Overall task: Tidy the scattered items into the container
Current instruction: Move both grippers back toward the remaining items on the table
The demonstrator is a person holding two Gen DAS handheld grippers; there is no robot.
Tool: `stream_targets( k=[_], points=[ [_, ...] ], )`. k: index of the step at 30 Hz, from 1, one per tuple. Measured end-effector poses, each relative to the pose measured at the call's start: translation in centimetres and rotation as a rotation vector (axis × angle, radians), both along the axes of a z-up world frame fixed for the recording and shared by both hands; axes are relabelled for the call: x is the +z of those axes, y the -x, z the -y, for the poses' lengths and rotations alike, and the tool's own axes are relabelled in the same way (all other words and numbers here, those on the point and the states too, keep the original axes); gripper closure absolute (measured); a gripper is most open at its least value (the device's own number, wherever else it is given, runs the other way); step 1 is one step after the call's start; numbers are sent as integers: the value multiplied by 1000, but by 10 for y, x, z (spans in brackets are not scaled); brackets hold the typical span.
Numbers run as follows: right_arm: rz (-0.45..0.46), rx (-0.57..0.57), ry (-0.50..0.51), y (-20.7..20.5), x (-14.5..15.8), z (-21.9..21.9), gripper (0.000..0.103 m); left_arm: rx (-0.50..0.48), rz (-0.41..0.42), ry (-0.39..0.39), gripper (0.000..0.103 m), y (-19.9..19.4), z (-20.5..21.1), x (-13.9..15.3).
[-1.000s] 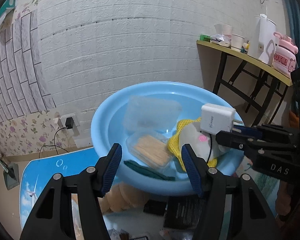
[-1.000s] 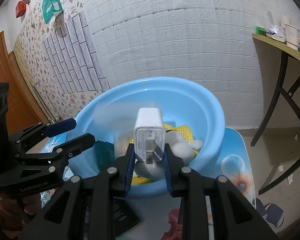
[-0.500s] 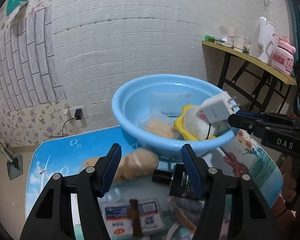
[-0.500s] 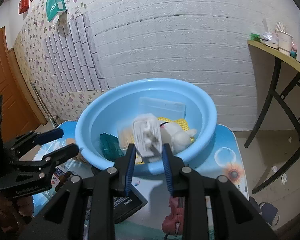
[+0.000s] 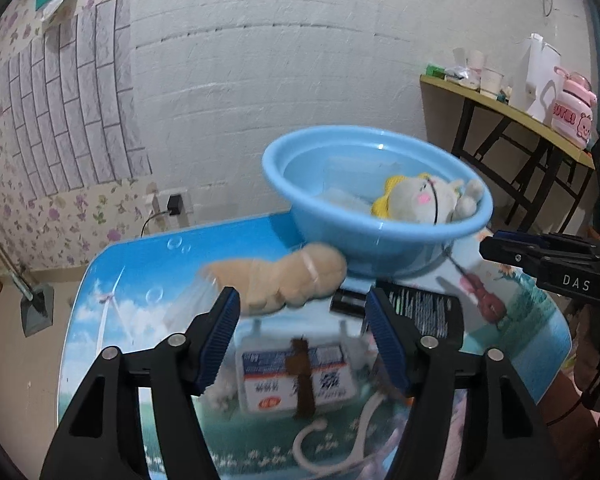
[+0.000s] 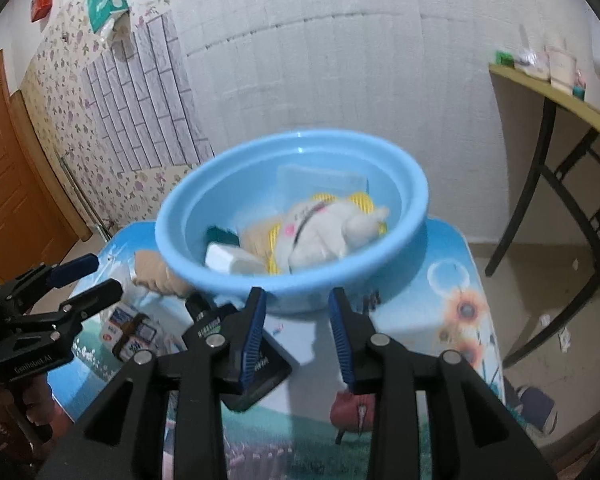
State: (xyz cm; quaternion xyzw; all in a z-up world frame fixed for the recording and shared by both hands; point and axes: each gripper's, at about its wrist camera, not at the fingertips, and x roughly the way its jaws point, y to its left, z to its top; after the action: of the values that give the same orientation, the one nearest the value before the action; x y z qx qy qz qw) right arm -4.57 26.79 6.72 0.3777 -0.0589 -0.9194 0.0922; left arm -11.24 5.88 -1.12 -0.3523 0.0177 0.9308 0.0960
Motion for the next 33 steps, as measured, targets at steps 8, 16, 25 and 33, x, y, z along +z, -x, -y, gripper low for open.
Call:
stream_targets(
  k=[8,16,25,33],
  points=[
    [95,26,-21,-12,-27,8,70,14,65,-25,27,-20,21,-24],
    [165,57,-21,-20,-44,12,70,8,115,-48,26,-39,32,-40],
    [154,83,-79,-23,-49,22,60,-98,131,-64,26,-57,19,-46],
    [148,101,-27,-22,-49,15,59,-141,183,-37,26,-55,4,-59]
  ],
)
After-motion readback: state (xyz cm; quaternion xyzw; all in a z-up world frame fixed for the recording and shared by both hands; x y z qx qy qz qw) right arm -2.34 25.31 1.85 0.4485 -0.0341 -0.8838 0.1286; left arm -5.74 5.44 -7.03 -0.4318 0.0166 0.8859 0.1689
